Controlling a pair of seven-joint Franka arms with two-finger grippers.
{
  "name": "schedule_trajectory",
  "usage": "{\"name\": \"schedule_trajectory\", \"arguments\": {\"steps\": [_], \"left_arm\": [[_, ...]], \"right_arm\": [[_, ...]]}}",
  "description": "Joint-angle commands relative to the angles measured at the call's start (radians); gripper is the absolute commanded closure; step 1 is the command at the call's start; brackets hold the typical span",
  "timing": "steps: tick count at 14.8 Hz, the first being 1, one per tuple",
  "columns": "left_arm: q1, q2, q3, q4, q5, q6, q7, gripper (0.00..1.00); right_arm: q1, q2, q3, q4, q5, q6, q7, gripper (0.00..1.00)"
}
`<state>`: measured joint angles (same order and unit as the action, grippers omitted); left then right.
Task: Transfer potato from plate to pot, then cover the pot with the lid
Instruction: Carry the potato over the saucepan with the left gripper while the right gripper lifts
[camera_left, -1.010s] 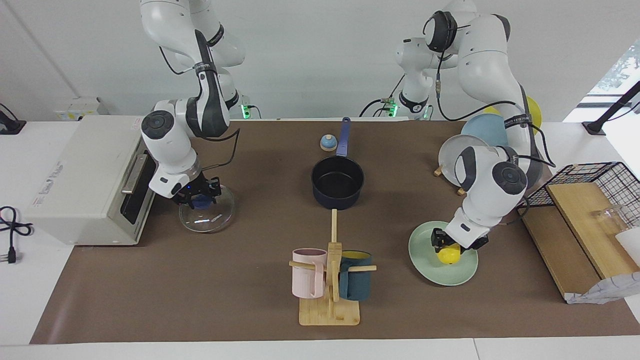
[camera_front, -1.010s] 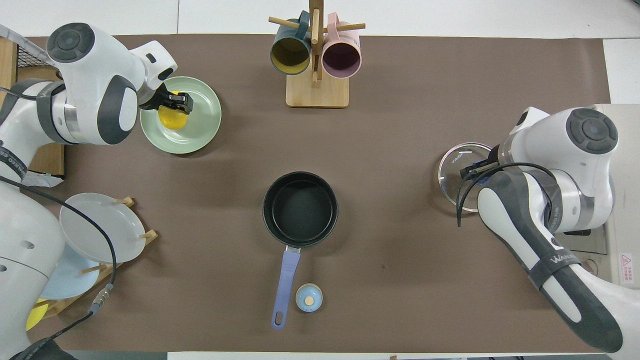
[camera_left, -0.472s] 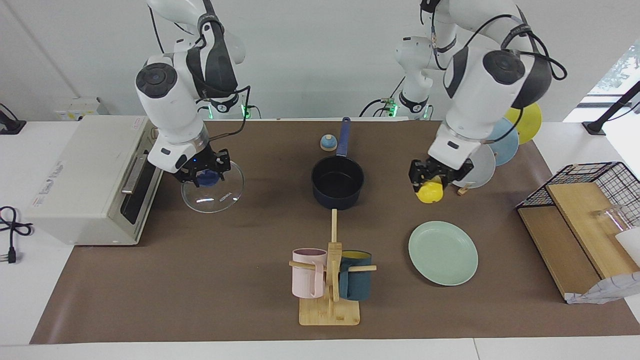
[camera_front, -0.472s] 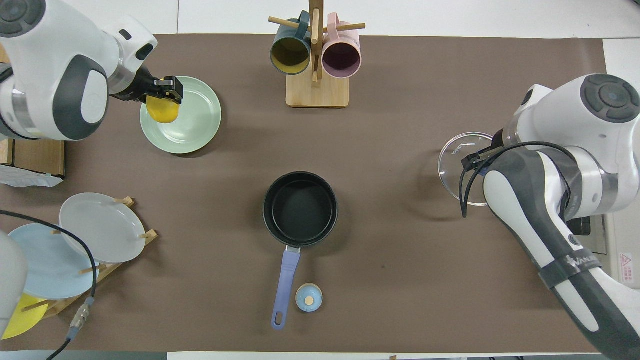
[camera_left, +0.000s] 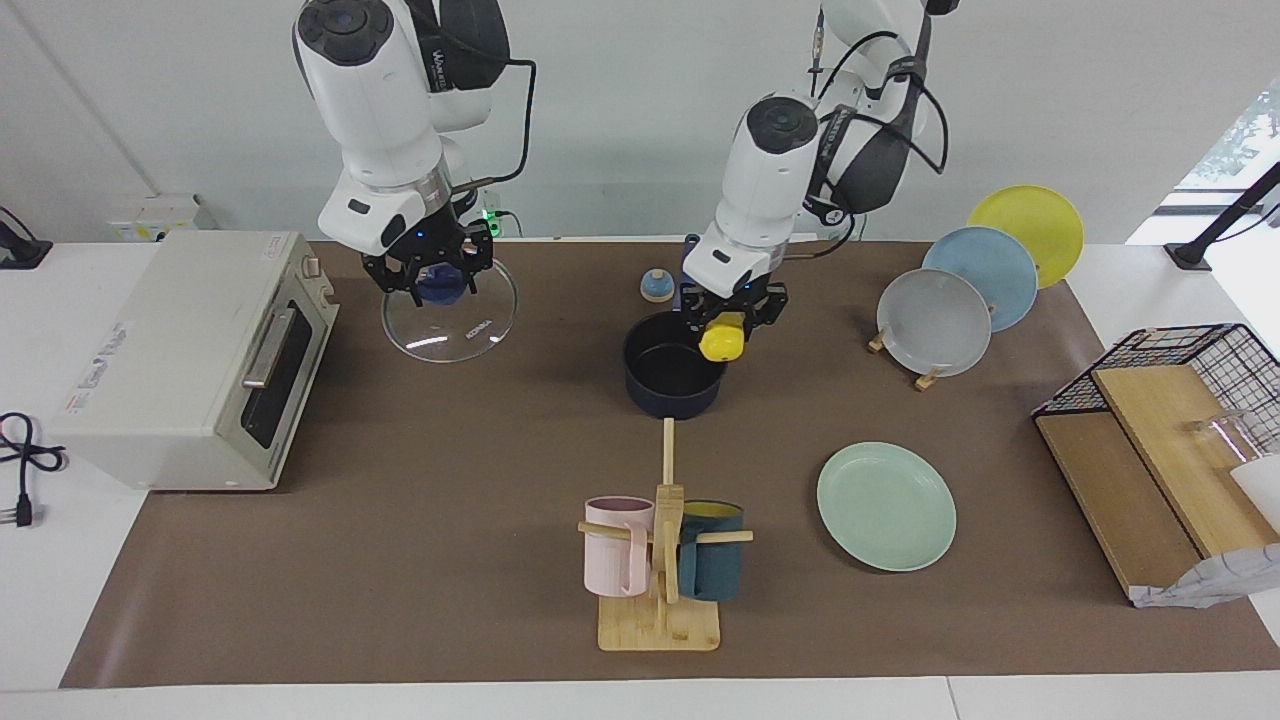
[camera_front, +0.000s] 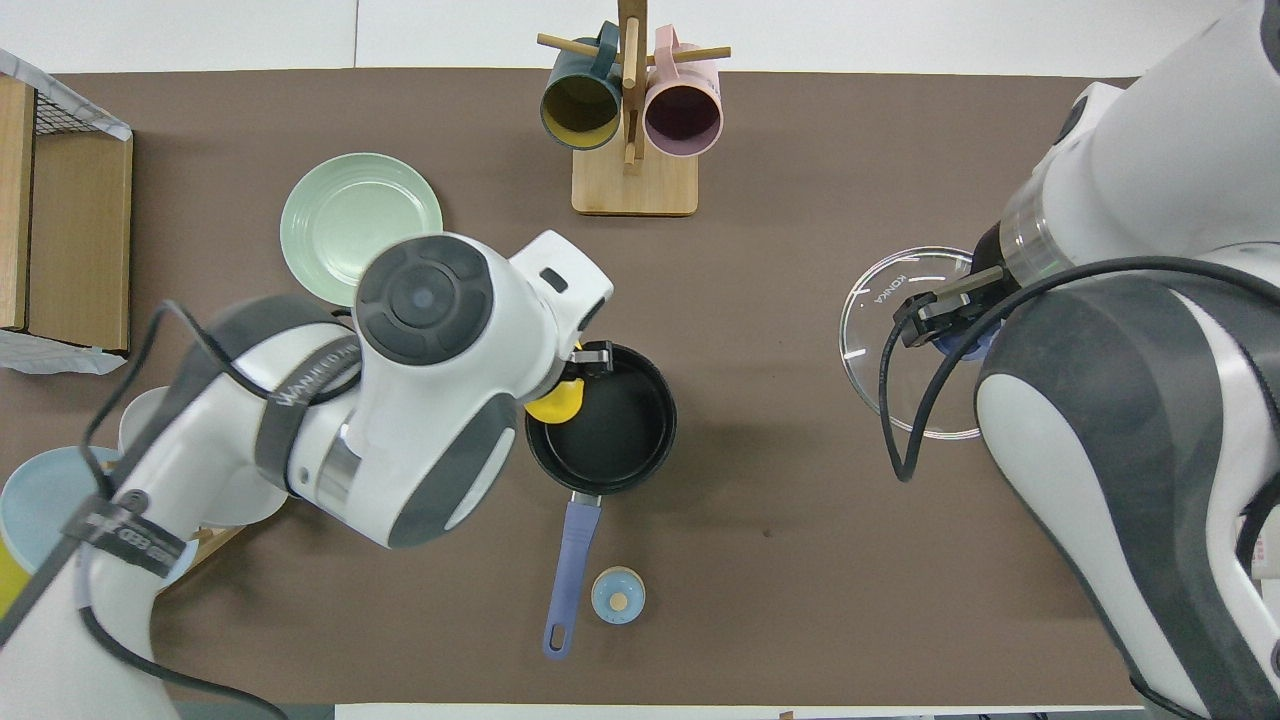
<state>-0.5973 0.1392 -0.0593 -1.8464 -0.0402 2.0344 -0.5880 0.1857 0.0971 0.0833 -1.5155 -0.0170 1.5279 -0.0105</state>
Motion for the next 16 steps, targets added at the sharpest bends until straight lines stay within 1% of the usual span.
{"name": "schedule_trajectory", "arguments": {"steps": [1,4,7,9,11,14,16], "left_arm": [[-0.058,-0.007,0.021,-0.137,-0.009,0.163,-0.042,1.0],[-0.078,0.028,0.021,-0.184,-0.007,0.246,-0.039,1.0],[-0.114,0.068,0.024,-0.208,-0.007,0.282,-0.056,1.0],[-0.124,0.073,0.024,-0.232,-0.004,0.303,-0.061,1.0],[-0.133,0.069,0.024,-0.255,-0.001,0.314,-0.059,1.0],[-0.136,0.073,0.024,-0.27,-0.003,0.328,-0.067,1.0],[-0.136,0.071,0.024,-0.281,-0.001,0.336,-0.067,1.0]], "right_arm": [[0.0,0.006,0.03,-0.006,0.017,0.034,0.084,1.0],[0.043,0.006,0.039,-0.012,0.017,0.046,0.156,1.0],[0.058,0.007,0.05,-0.014,0.019,0.064,0.193,1.0],[0.081,0.009,0.05,-0.015,0.019,0.069,0.234,1.0],[0.08,0.009,0.05,-0.015,0.019,0.069,0.234,1.0],[0.083,0.006,0.052,-0.029,0.023,0.09,0.242,1.0],[0.104,0.004,0.052,-0.037,0.023,0.098,0.271,1.0]]}}
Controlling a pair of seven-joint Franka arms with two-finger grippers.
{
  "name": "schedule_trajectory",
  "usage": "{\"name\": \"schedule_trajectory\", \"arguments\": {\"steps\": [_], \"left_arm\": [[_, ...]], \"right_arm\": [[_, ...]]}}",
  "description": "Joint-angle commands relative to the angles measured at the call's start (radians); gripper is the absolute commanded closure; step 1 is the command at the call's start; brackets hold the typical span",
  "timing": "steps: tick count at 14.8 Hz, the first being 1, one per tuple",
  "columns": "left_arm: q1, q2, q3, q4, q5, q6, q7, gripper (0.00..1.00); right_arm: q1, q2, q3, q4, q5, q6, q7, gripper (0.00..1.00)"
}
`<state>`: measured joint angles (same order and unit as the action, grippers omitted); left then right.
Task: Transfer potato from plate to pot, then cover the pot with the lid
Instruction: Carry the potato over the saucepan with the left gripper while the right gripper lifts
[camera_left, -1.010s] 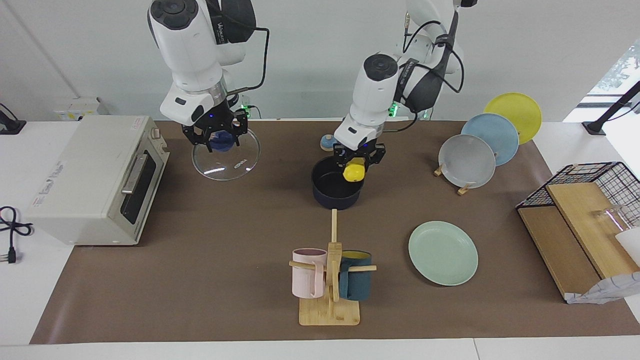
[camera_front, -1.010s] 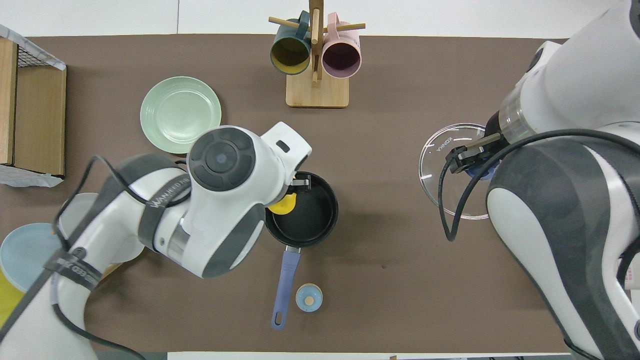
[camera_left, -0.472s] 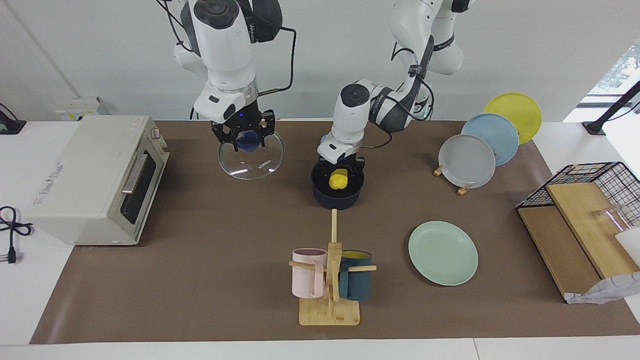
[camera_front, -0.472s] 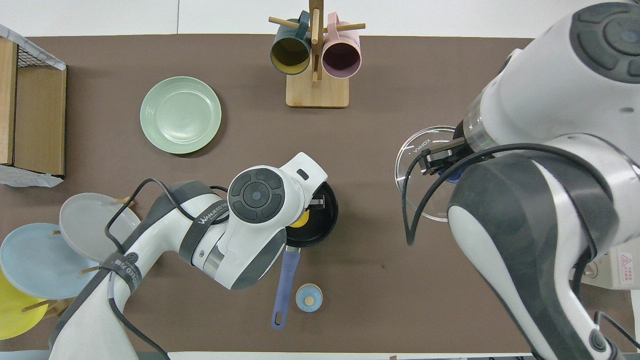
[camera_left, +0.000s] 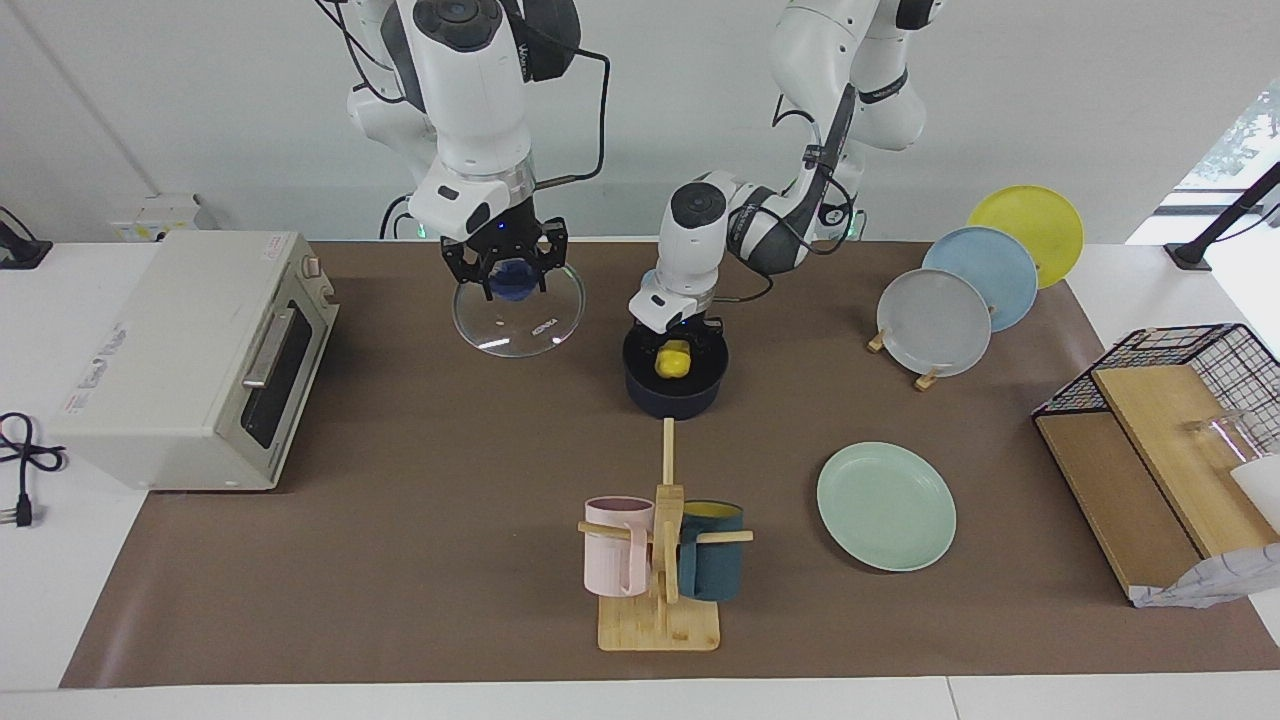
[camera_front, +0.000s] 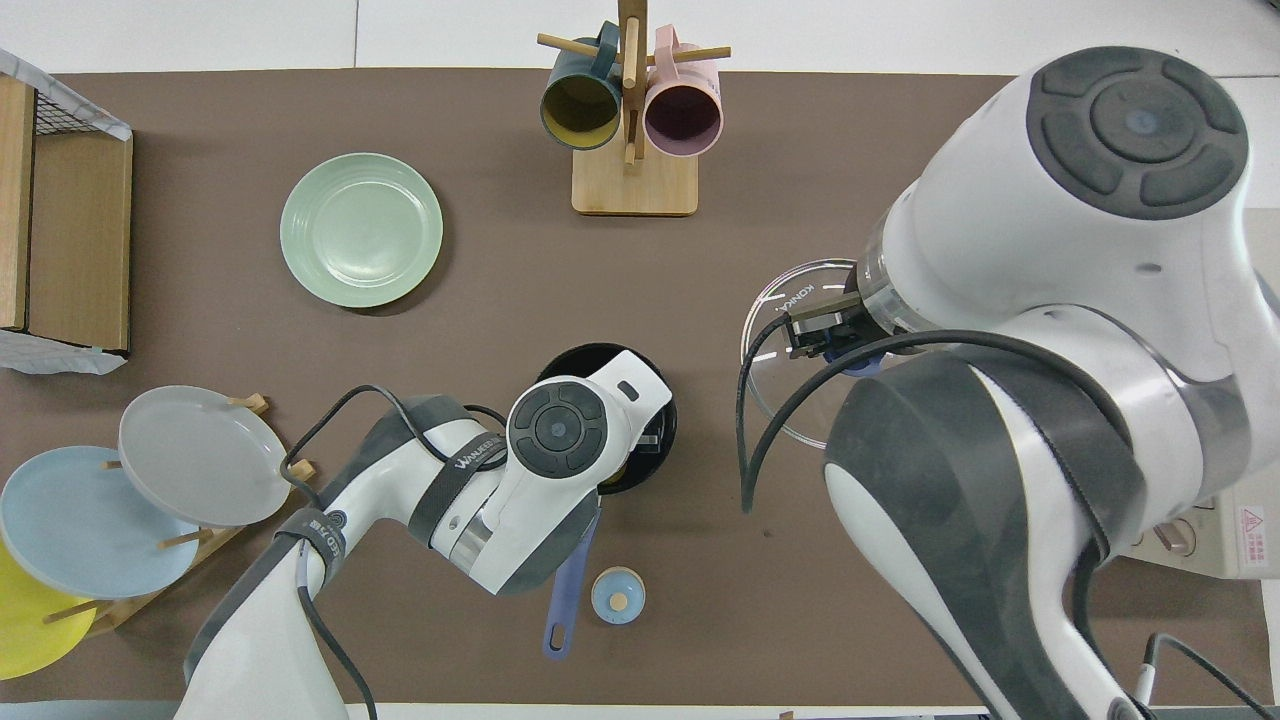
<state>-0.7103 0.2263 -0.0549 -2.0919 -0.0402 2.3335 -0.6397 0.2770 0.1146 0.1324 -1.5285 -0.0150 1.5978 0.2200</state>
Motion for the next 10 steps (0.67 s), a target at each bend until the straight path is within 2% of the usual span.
{"name": "schedule_trajectory", "arguments": {"steps": [1,2,3,4,6,10], "left_arm": [[-0.023,-0.016,0.02,-0.034,-0.001,0.037,-0.012,1.0],[-0.023,-0.015,0.02,-0.031,-0.001,0.037,-0.012,0.81],[-0.023,-0.018,0.02,-0.03,-0.001,0.033,-0.008,0.25],[-0.018,-0.025,0.021,-0.022,0.0,0.021,-0.002,0.0],[-0.008,-0.067,0.026,0.007,0.0,-0.034,0.012,0.0],[0.107,-0.1,0.026,0.226,-0.007,-0.323,0.083,0.0]], "right_arm": [[0.016,-0.013,0.003,-0.024,0.021,0.03,0.047,1.0],[0.016,-0.012,0.003,-0.024,0.021,0.031,0.047,1.0],[0.019,-0.013,0.003,-0.025,0.021,0.039,0.047,1.0],[0.019,-0.013,0.003,-0.033,0.021,0.047,0.047,1.0],[0.019,-0.019,0.003,-0.039,0.021,0.05,0.047,1.0],[0.021,-0.021,0.004,-0.053,0.021,0.067,0.048,1.0]]}}
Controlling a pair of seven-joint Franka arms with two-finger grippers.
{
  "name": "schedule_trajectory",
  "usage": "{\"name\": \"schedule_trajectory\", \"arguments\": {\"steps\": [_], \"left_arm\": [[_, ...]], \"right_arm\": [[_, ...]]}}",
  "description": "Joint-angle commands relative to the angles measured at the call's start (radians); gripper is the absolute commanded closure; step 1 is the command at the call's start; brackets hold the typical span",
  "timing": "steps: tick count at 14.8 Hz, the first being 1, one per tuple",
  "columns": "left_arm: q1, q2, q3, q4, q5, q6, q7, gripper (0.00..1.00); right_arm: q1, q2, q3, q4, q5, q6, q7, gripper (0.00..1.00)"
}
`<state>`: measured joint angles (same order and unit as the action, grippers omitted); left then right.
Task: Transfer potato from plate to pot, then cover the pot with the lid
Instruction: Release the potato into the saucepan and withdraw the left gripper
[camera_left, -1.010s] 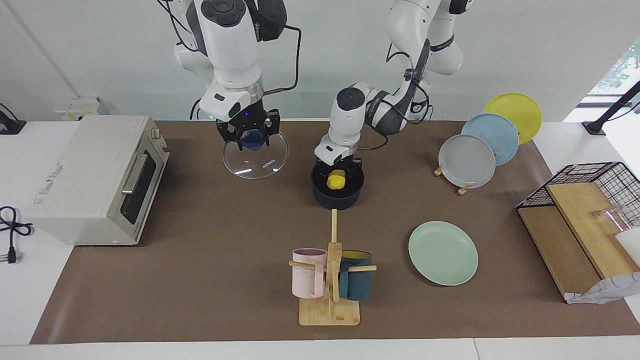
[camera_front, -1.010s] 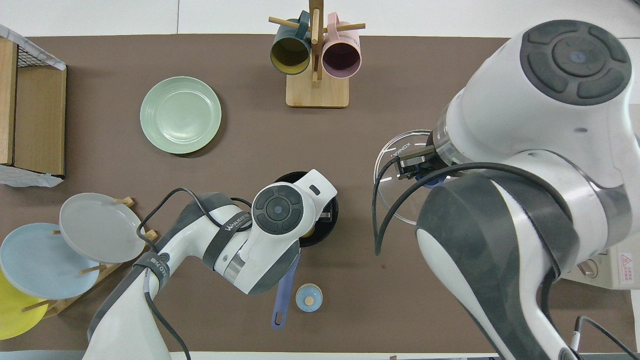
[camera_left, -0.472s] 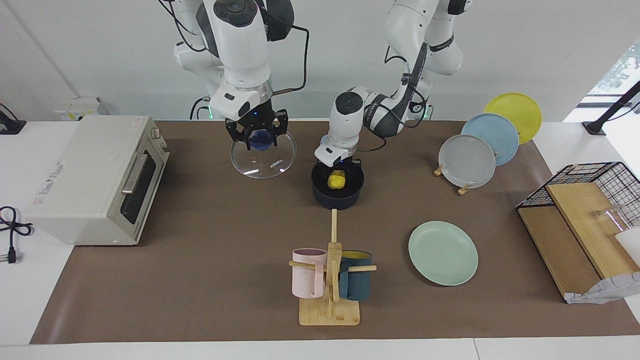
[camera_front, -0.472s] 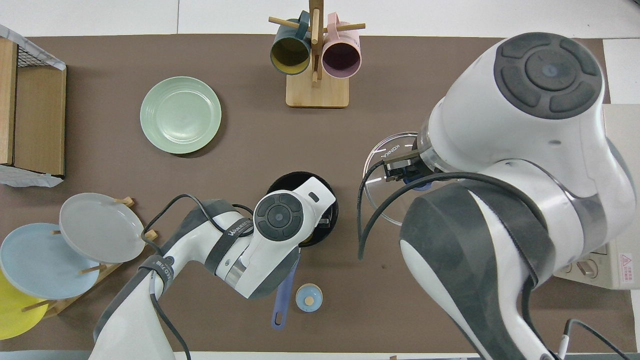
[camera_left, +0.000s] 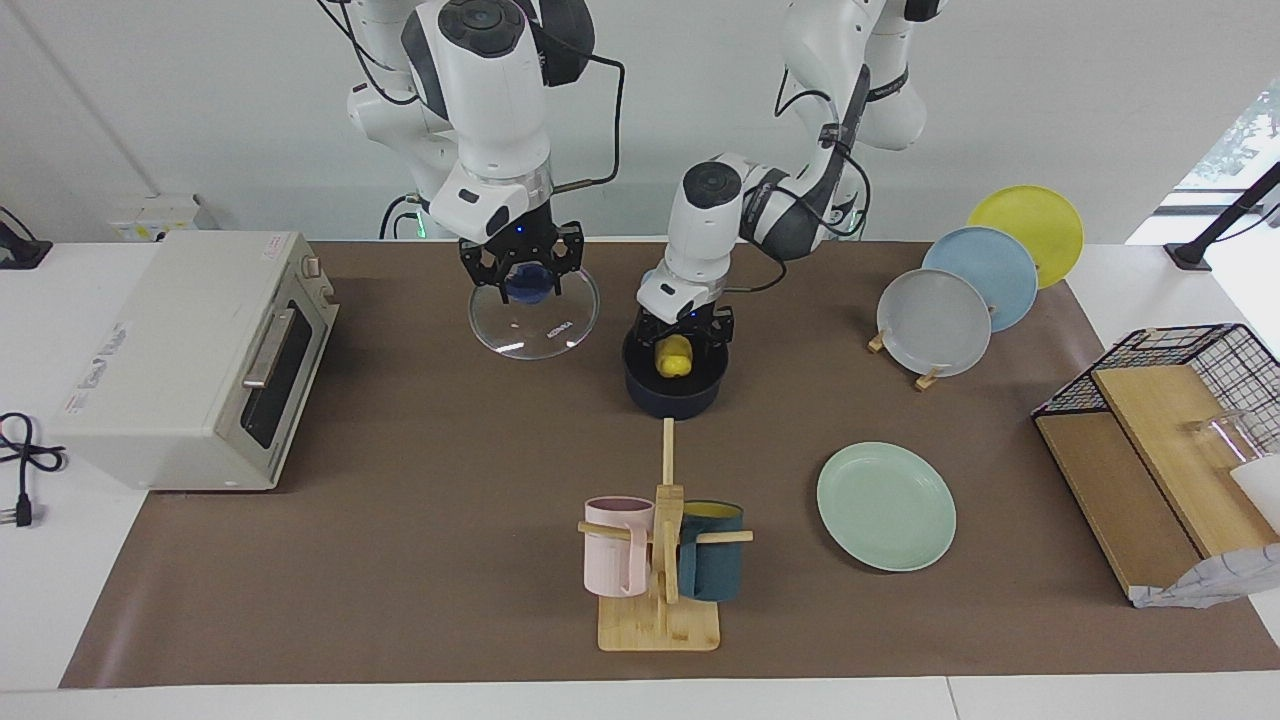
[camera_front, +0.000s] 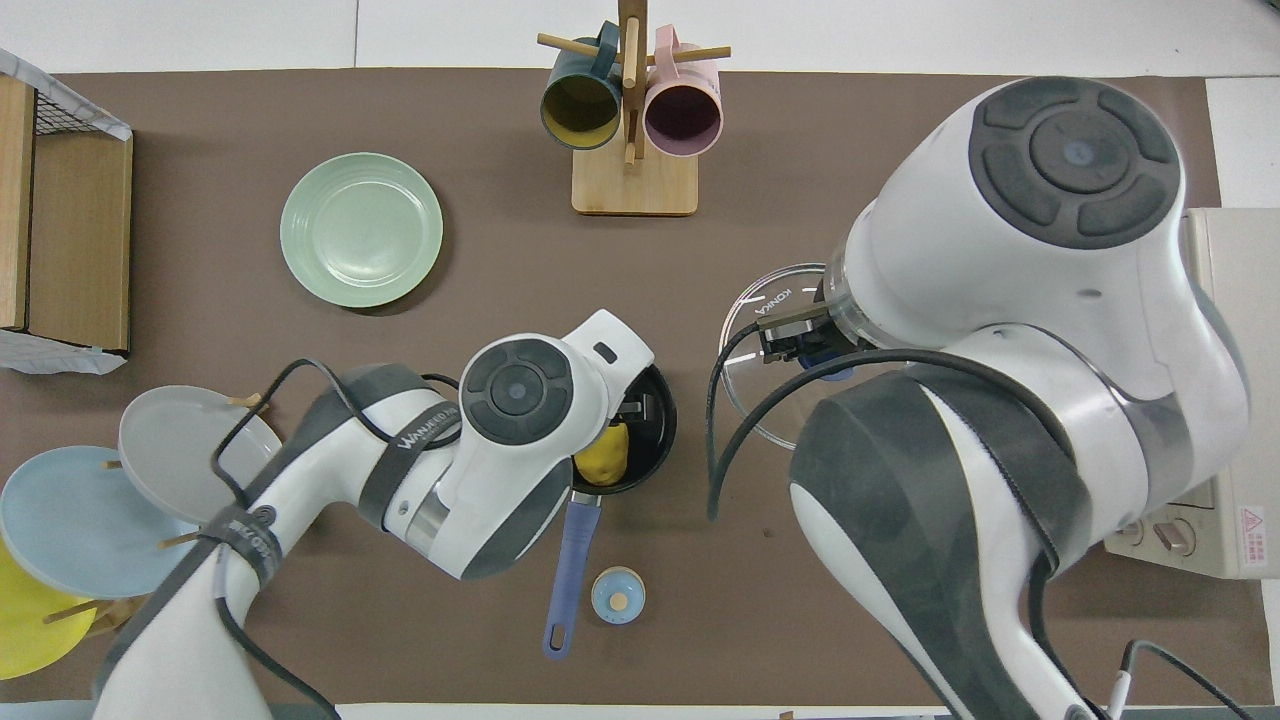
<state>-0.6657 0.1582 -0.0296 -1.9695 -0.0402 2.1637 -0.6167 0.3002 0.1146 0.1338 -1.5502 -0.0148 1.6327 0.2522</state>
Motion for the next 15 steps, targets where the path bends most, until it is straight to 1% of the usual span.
{"name": "schedule_trajectory", "arguments": {"steps": [1,2,4,6,8,10,12,13,15], "left_arm": [[0.104,-0.038,-0.001,0.153,-0.01,-0.212,0.095,0.0],[0.15,-0.049,-0.003,0.19,-0.01,-0.257,0.132,0.0],[0.234,-0.078,0.002,0.234,-0.01,-0.301,0.219,0.0],[0.342,-0.103,0.003,0.259,-0.01,-0.343,0.346,0.0],[0.429,-0.109,0.005,0.277,-0.009,-0.378,0.47,0.0],[0.503,-0.117,0.003,0.281,-0.001,-0.389,0.547,0.0],[0.55,-0.118,0.003,0.293,0.006,-0.418,0.581,0.0],[0.557,-0.121,0.003,0.308,0.026,-0.444,0.589,0.0],[0.558,-0.126,0.003,0.314,0.045,-0.459,0.588,0.0]], "right_arm": [[0.014,-0.021,0.004,-0.034,0.021,0.047,0.027,1.0],[0.042,-0.013,0.004,-0.034,0.021,0.068,0.068,1.0],[0.106,0.017,0.004,-0.034,0.021,0.131,0.174,1.0],[0.186,0.055,0.004,-0.025,0.012,0.176,0.278,1.0],[0.258,0.092,0.003,-0.027,0.001,0.225,0.358,1.0],[0.298,0.111,0.004,-0.056,0.001,0.301,0.426,1.0],[0.321,0.129,0.003,-0.085,-0.001,0.363,0.433,1.0],[0.332,0.157,0.003,-0.087,-0.013,0.377,0.435,1.0],[0.326,0.204,0.004,-0.085,-0.077,0.398,0.433,1.0]]}}
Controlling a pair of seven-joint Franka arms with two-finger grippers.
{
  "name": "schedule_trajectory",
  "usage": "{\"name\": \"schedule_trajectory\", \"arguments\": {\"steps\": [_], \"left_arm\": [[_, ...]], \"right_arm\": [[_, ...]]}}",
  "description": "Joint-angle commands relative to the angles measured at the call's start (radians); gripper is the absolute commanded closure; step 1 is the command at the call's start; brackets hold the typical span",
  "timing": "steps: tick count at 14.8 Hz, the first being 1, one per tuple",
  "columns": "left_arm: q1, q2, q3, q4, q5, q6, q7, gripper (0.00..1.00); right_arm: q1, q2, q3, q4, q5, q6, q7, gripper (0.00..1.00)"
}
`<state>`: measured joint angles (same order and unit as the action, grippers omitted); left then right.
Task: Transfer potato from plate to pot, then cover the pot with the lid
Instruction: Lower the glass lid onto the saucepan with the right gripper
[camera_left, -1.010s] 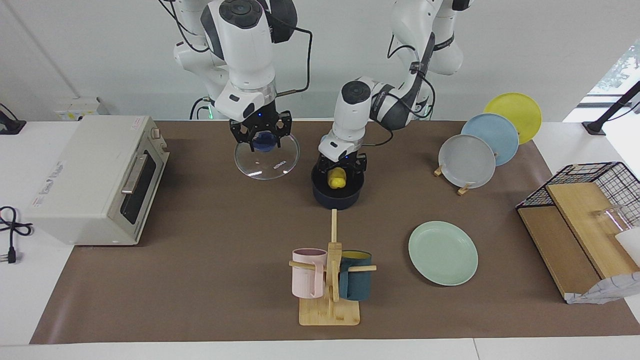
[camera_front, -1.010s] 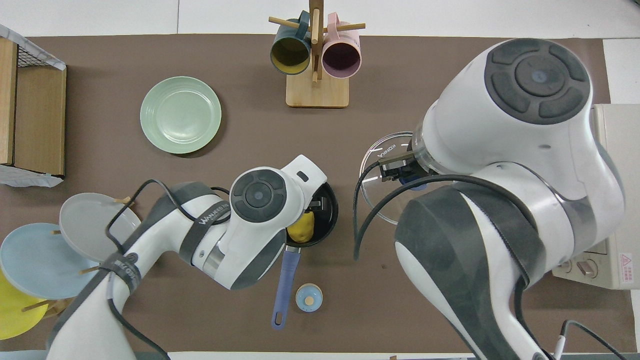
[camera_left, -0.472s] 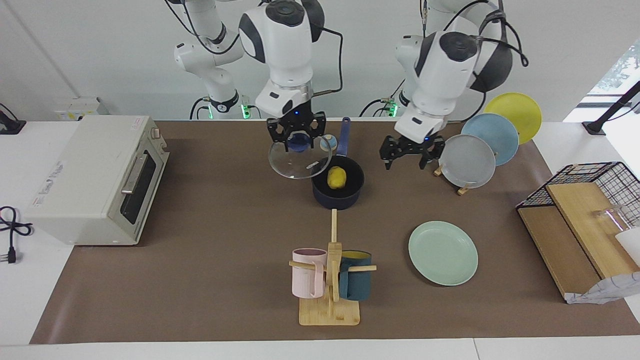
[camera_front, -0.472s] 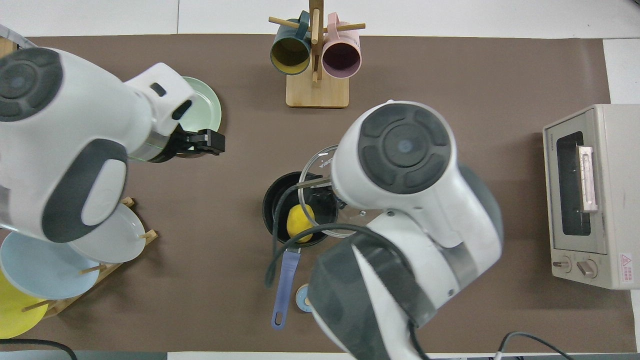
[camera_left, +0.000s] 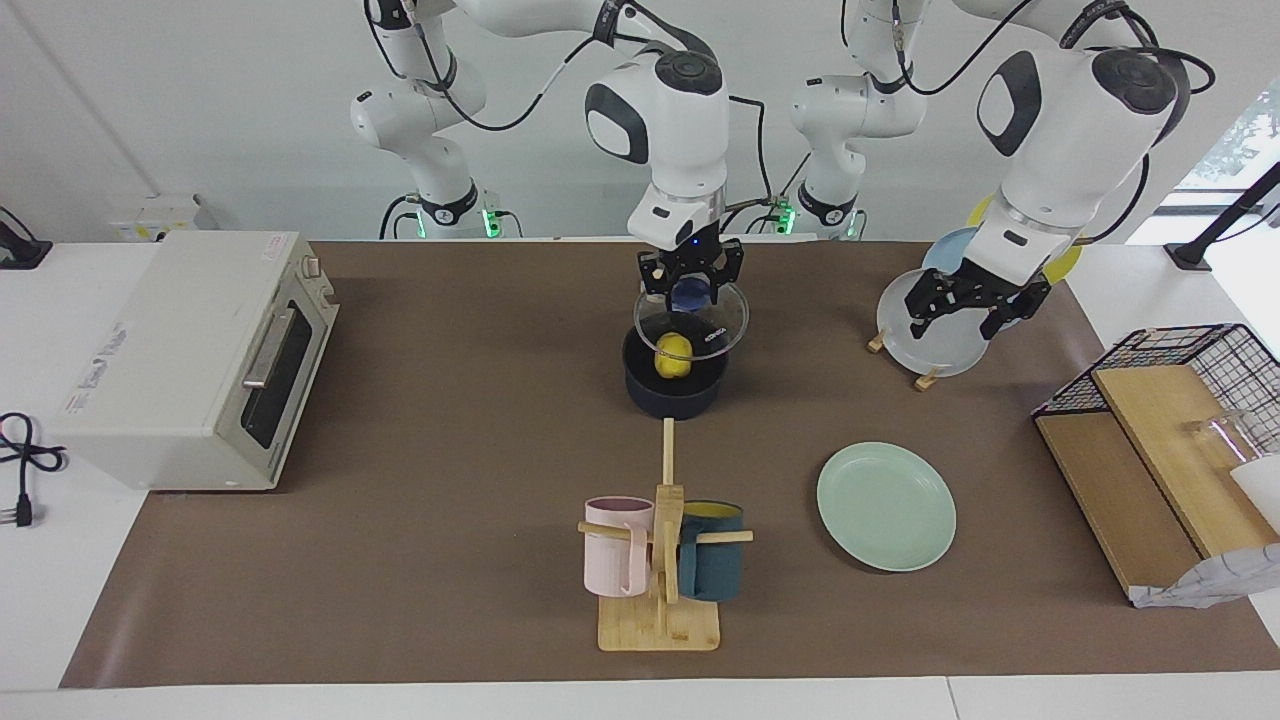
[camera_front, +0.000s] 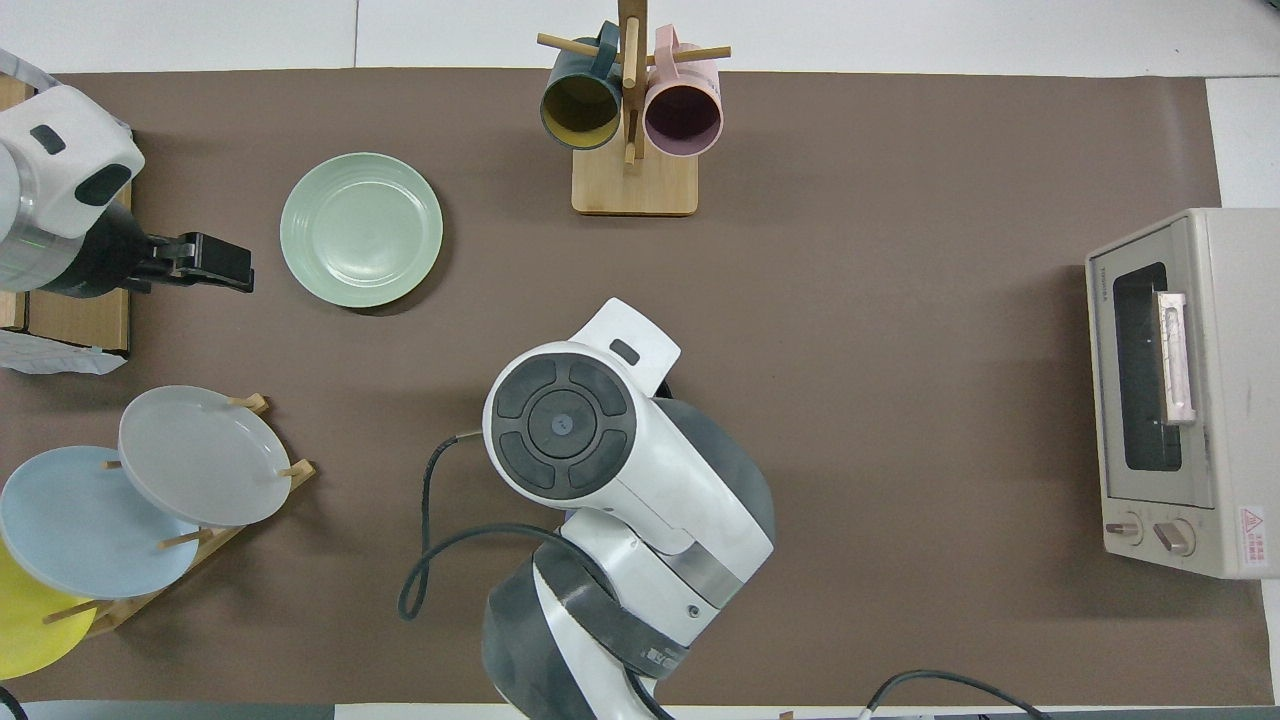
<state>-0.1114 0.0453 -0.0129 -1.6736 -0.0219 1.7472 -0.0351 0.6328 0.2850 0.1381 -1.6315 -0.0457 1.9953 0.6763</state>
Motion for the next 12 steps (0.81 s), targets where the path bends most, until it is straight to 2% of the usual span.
{"name": "schedule_trajectory", "arguments": {"steps": [1,5,8,12], "left_arm": [[0.006,-0.021,-0.012,0.017,0.028,-0.043,0.004,0.0],[0.003,-0.039,0.002,0.022,0.051,-0.08,0.004,0.0],[-0.007,-0.035,0.011,0.069,0.069,-0.1,0.006,0.0],[-0.008,-0.051,0.01,0.04,0.069,-0.109,0.006,0.0]], "right_arm": [[-0.007,0.046,-0.002,-0.002,-0.049,0.043,0.009,1.0],[-0.001,0.063,-0.002,-0.007,-0.051,0.048,0.012,1.0],[-0.005,0.071,-0.002,-0.019,-0.057,0.063,0.012,1.0],[-0.004,0.06,-0.002,-0.042,-0.057,0.048,0.011,1.0]]}}
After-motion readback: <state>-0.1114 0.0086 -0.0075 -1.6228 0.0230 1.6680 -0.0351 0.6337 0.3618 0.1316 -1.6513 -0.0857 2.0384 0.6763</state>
